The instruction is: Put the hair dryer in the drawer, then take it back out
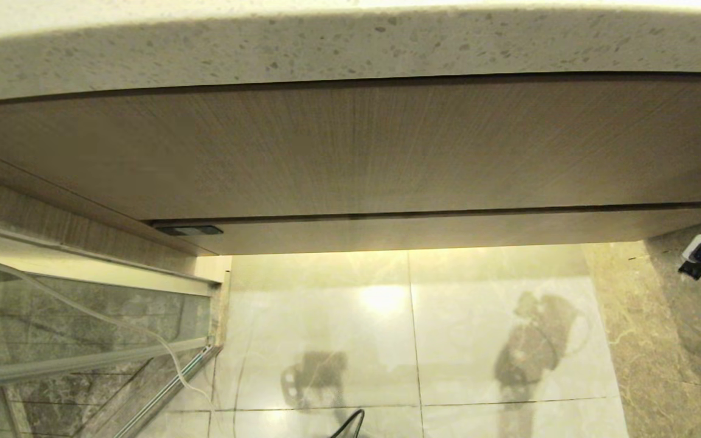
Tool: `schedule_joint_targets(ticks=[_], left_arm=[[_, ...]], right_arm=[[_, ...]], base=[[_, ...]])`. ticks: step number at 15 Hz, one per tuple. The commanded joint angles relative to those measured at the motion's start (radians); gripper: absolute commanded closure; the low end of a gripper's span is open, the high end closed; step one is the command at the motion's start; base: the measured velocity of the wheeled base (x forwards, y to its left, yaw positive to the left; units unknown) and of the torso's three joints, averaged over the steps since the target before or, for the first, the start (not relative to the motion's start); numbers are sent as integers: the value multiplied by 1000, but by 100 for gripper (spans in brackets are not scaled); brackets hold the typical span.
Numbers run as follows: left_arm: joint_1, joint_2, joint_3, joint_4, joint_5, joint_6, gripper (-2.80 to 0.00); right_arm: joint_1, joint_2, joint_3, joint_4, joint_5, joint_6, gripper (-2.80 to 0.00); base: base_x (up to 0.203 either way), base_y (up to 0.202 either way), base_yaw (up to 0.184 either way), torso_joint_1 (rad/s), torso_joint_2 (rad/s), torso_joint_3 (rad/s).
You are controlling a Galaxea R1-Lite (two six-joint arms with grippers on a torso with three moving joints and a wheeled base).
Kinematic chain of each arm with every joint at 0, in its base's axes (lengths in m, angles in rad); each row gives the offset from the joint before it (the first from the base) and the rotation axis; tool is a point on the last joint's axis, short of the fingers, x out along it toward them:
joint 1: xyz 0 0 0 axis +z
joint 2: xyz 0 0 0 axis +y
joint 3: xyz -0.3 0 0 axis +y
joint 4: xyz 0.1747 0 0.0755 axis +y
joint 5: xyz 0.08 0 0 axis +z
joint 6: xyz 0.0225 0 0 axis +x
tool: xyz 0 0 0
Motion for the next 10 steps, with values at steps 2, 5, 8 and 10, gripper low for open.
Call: schedule_joint_targets(ticks=[2,5,8,10], left_arm=[[0,0,40,-2,0,0,0],[0,0,40,-2,0,0,0],[0,0,40,-2,0,0,0],[0,0,40,-2,0,0,0]], right_arm=[[13,-175,5,153,-24,41,0],[106,-347,95,198,-50,238,0],[321,-584,256,218,-140,576,0],[441,-749,404,231,-246,699,0]], base=[[0,0,0,0,0,0],[0,0,0,0,0,0],[0,0,0,0,0,0],[0,0,0,0,0,0]])
